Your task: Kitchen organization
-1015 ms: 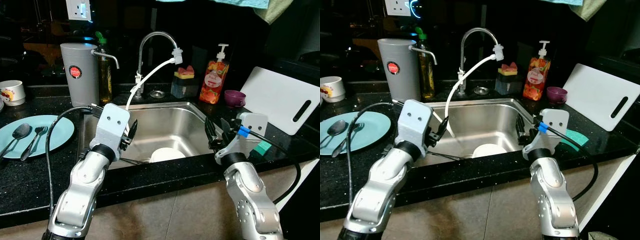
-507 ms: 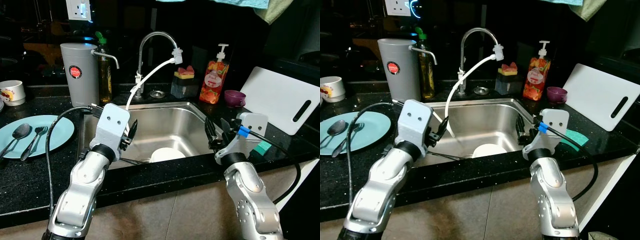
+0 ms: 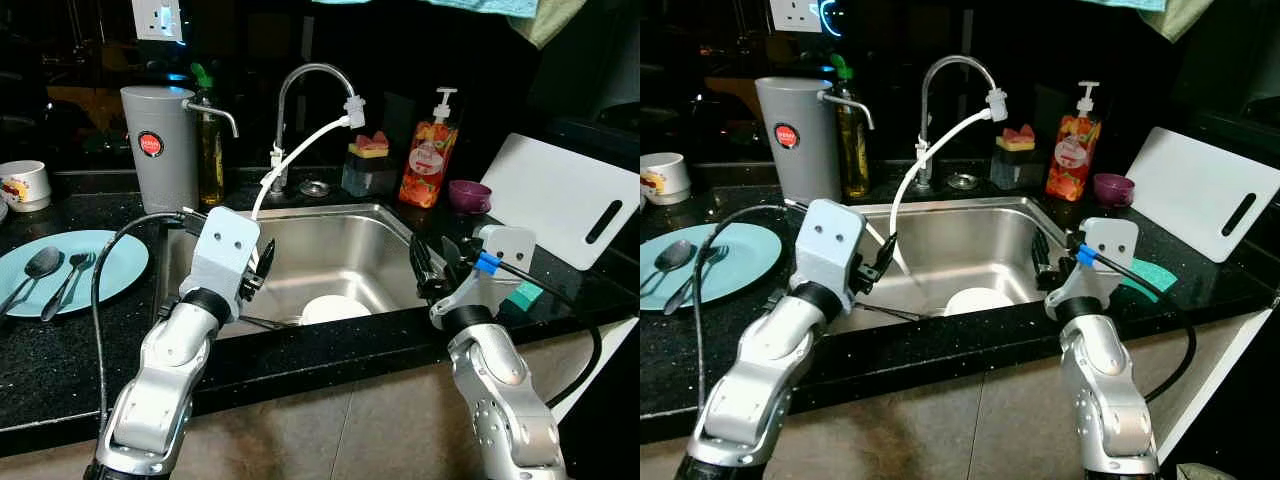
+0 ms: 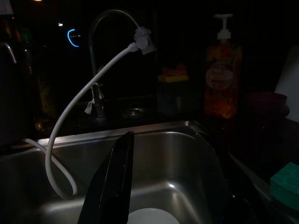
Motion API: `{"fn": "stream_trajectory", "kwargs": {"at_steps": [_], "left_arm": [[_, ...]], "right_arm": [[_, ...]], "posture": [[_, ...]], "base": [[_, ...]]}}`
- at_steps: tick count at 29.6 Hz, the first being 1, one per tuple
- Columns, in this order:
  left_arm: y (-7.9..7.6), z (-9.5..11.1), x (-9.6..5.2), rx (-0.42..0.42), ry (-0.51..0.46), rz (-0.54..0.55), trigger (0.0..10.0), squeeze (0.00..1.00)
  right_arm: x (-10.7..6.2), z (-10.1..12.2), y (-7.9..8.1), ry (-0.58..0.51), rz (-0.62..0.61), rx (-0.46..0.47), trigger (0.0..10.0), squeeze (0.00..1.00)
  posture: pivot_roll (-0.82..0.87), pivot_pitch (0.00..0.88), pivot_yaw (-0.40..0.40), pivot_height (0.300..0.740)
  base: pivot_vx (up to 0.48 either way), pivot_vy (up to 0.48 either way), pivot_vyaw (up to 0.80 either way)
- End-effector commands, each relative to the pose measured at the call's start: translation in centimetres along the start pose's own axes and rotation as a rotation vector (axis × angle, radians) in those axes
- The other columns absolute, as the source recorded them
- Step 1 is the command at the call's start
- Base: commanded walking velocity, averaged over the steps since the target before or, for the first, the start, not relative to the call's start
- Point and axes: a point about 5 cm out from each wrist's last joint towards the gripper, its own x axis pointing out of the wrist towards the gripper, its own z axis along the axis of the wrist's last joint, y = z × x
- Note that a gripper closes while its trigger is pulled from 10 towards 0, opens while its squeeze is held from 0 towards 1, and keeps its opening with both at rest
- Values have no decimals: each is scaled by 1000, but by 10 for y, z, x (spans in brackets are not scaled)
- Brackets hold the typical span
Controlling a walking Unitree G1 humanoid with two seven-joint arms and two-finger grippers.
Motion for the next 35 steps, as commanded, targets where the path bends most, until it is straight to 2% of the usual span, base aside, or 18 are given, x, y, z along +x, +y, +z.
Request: {"fn": "stream_trajectory", "kwargs": {"at_steps": [1, 35], "left_arm": [[-2, 1, 2, 7, -4, -7, 10000, 0], [-1, 2, 2, 9, -8, -8, 10000, 0]], "right_arm": [[1, 1, -1, -6, -6, -9, 10000, 0], [2, 1, 0, -7, 0, -9, 10000, 0]], "posture": [[179, 19, -101, 740], [182, 15, -103, 740]], "base": [[0, 0, 0], [0, 0, 0]]}}
